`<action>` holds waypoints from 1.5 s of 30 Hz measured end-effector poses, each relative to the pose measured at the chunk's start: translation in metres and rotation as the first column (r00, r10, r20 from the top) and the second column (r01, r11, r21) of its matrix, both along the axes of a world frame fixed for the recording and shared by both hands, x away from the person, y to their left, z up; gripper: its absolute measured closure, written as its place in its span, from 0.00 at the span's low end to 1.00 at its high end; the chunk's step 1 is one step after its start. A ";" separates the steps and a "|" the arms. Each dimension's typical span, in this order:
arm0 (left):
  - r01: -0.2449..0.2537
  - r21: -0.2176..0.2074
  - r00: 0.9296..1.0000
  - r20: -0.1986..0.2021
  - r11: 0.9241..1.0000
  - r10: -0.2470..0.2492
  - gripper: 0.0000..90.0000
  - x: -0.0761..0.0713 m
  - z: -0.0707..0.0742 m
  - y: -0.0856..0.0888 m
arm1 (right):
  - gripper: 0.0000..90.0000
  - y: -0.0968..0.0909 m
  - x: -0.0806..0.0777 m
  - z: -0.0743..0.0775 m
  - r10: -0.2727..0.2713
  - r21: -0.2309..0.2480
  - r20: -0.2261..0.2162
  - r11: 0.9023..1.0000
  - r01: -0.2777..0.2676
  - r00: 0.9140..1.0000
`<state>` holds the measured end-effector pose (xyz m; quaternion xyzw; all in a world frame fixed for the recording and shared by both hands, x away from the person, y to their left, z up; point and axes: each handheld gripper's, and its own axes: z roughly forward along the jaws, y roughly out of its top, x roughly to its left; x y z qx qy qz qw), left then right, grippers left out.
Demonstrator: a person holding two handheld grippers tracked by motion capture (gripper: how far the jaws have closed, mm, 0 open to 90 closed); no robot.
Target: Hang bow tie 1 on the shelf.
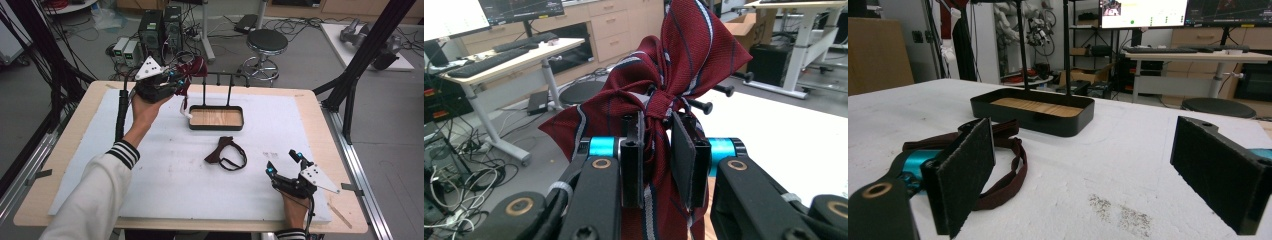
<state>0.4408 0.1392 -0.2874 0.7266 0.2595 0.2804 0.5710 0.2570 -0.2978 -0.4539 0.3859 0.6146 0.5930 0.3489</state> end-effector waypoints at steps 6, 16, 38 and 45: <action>-0.012 0.020 1.000 -0.005 1.000 0.012 0.84 0.008 0.003 -0.005 | 0.11 0.000 0.000 0.000 -0.001 -0.001 0.000 1.000 0.001 1.000; -0.042 0.036 0.999 -0.004 0.998 0.042 0.84 0.018 0.002 -0.010 | 0.11 0.000 0.000 0.000 -0.003 0.003 -0.001 1.000 0.003 1.000; -0.081 0.082 0.996 -0.032 0.993 0.084 0.84 0.035 -0.006 -0.014 | 0.11 0.000 0.001 0.000 -0.002 0.002 0.000 1.000 0.002 1.000; -0.078 0.079 0.996 -0.046 0.994 0.082 0.84 0.038 -0.007 -0.015 | 0.11 0.000 0.001 0.000 -0.001 0.001 0.001 1.000 0.001 1.000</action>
